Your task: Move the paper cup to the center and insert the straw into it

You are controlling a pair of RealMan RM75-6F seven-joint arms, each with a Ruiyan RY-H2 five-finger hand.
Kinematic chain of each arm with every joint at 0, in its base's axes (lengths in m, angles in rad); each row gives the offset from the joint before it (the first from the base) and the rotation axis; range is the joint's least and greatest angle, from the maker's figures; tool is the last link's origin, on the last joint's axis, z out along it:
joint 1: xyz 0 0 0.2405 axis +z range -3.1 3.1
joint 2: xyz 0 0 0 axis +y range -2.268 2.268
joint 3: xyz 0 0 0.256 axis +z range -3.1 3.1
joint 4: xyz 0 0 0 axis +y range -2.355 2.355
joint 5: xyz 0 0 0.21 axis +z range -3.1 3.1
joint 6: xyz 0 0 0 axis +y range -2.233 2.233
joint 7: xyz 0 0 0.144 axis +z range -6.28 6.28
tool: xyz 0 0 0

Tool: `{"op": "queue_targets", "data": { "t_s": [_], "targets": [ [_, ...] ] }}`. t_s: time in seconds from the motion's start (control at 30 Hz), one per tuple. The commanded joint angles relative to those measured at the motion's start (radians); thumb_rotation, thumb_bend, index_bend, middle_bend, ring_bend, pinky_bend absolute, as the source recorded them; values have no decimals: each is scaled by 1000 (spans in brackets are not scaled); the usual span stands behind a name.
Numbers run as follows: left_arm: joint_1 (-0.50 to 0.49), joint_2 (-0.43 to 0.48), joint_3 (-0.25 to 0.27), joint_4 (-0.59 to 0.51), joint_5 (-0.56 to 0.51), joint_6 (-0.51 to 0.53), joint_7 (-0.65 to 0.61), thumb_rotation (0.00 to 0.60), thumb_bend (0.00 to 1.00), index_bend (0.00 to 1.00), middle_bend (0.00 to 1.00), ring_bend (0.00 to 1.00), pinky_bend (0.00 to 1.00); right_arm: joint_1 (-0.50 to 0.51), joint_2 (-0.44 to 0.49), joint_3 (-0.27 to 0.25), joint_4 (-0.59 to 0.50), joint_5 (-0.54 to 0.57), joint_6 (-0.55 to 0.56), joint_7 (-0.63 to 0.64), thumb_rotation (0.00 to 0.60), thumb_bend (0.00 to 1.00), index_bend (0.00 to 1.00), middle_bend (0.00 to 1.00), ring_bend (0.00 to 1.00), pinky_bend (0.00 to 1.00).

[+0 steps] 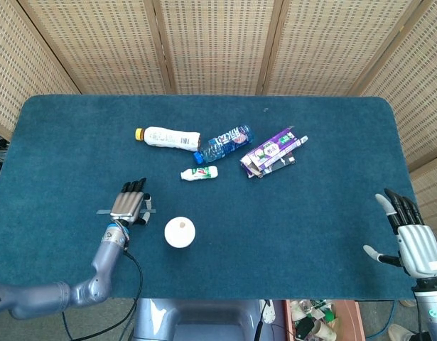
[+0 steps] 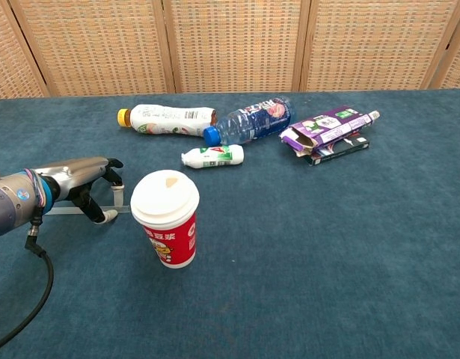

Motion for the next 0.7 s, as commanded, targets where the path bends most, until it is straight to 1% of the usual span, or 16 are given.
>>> {"op": "queue_targets", "data": {
  "t_s": [0.03,0.1,0.23,0.3,0.37,0.47,0.57,0.6,0.7],
  "targets": [
    [4,3,-7,-6,5,2,-5,600,424,579,0,0,0,0,0,1,0,0,0,0,600,0,18,0,0,0],
    [10,16,-21,-25,15,10,-19,600,424,581,0,0,0,-1,1,0,0,0,0,2,600,0,18,0,0,0],
    [31,74,-64,-98,60,32,-85,600,424,581,0,0,0,-1,2,1,1,1,0,5,600,0,18,0,0,0],
    [48,111,-93,-143,114,46,-152,600,424,582,0,0,0,-2,2,1,1,1,1,5,600,0,18,0,0,0],
    [66,137,-110,-169,169,55,-217,600,424,589,0,0,0,-2,2,2,0,0,2,4,600,0,18,0,0,0],
    [102,183,-147,-219,283,78,-366,600,424,608,0,0,0,-2,2,2,-2,-1,3,4,600,0,18,0,0,0],
    [146,234,-183,-273,426,93,-580,600,424,614,0,0,0,-2,2,2,-3,-1,4,1,600,0,18,0,0,0],
    [162,256,-194,-295,485,93,-681,600,424,614,0,0,0,-2,2,3,-4,-2,3,0,600,0,18,0,0,0],
    [190,290,-199,-308,651,123,-893,600,423,614,0,0,0,-1,1,3,-6,-1,2,-5,600,0,18,0,0,0]
  ]
}}
